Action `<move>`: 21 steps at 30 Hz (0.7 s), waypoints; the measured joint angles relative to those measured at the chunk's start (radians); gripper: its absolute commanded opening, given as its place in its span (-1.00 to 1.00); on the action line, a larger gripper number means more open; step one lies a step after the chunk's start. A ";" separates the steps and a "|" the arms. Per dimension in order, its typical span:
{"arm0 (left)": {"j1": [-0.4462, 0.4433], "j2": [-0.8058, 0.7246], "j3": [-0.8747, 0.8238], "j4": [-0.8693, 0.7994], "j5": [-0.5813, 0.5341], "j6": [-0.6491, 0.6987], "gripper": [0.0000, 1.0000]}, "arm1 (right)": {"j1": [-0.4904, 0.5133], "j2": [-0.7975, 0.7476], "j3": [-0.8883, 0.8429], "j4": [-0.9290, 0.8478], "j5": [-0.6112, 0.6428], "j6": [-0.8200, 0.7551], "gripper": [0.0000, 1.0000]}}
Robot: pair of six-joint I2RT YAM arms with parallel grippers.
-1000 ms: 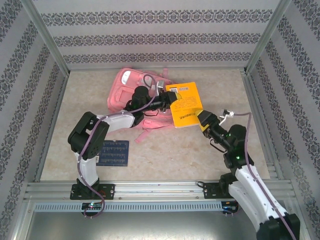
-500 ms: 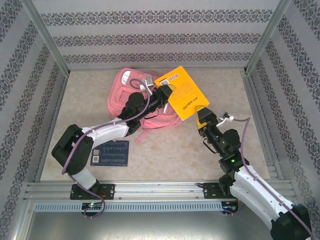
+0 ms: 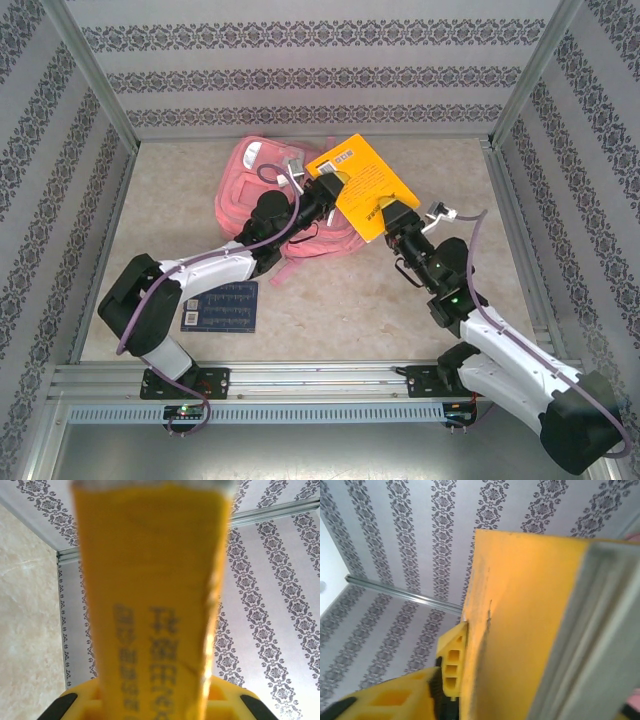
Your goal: Pack the student bag
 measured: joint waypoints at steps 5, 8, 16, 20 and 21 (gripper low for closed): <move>0.002 -0.002 -0.003 0.002 -0.016 0.002 -1.00 | 0.000 0.018 0.028 -0.040 0.012 -0.028 -1.00; 0.004 -0.002 -0.008 0.003 -0.014 0.003 -0.79 | -0.003 0.010 0.048 -0.092 0.016 -0.049 -1.00; 0.041 -0.001 0.057 -0.343 0.101 0.242 -0.17 | -0.158 -0.176 0.051 -0.435 0.019 -0.185 -1.00; 0.076 0.079 0.293 -0.629 0.143 0.447 -0.10 | -0.220 -0.219 0.051 -0.627 0.035 -0.285 -1.00; 0.082 0.101 0.351 -0.685 0.146 0.496 -0.08 | -0.226 -0.220 0.051 -0.673 0.034 -0.311 -1.00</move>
